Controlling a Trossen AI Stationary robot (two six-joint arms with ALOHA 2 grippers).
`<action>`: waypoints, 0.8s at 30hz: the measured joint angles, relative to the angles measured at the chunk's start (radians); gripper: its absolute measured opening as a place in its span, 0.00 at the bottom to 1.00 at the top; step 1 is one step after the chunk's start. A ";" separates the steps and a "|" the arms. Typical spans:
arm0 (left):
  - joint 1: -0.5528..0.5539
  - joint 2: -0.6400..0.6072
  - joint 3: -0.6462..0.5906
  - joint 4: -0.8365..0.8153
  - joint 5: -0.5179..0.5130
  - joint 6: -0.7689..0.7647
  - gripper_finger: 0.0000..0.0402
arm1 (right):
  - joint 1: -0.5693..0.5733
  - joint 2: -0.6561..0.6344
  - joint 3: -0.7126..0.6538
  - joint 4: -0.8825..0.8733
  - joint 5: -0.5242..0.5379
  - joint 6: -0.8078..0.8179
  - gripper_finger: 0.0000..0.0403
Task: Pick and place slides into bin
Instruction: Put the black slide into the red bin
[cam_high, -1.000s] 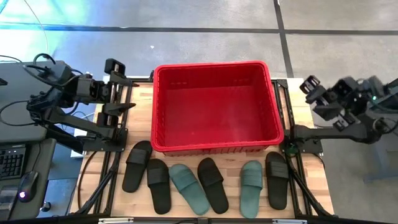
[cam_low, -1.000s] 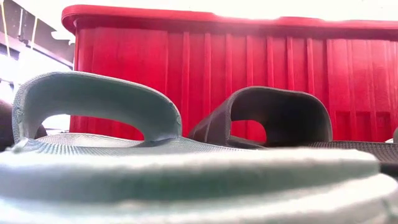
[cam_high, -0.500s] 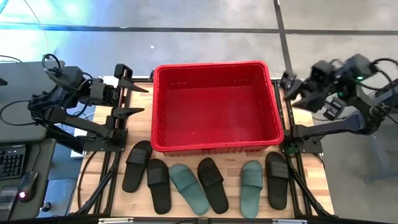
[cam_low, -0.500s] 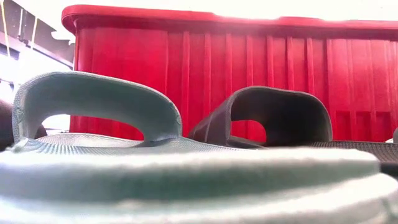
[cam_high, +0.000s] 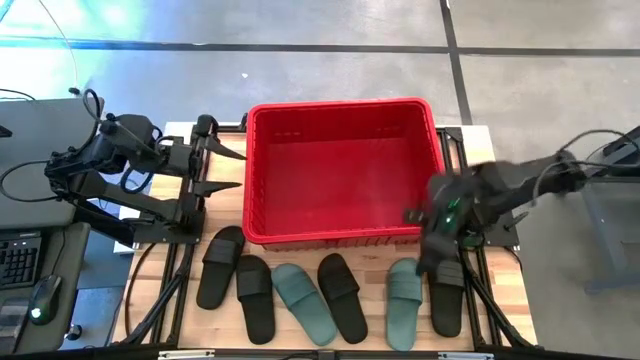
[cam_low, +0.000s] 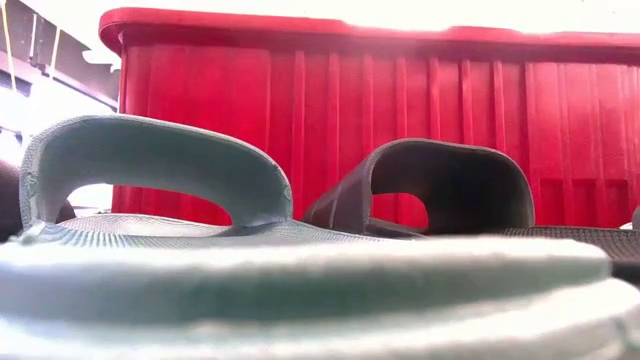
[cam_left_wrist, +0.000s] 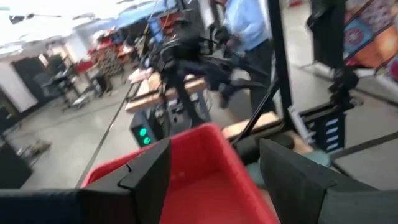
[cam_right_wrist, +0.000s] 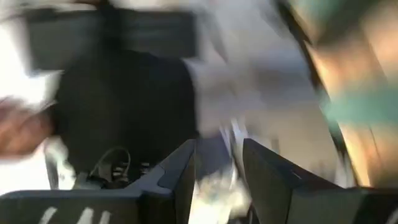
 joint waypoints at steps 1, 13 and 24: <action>0.000 0.000 0.000 -0.015 -0.015 0.000 0.57 | 0.036 0.011 -0.016 -0.061 -0.001 0.082 0.30; 0.000 0.023 0.000 -0.119 -0.100 0.000 0.57 | 0.423 0.084 -0.187 -0.375 0.061 0.476 0.30; 0.000 0.041 0.000 -0.133 -0.100 0.000 0.57 | 0.494 0.087 -0.370 -0.253 0.236 0.467 0.30</action>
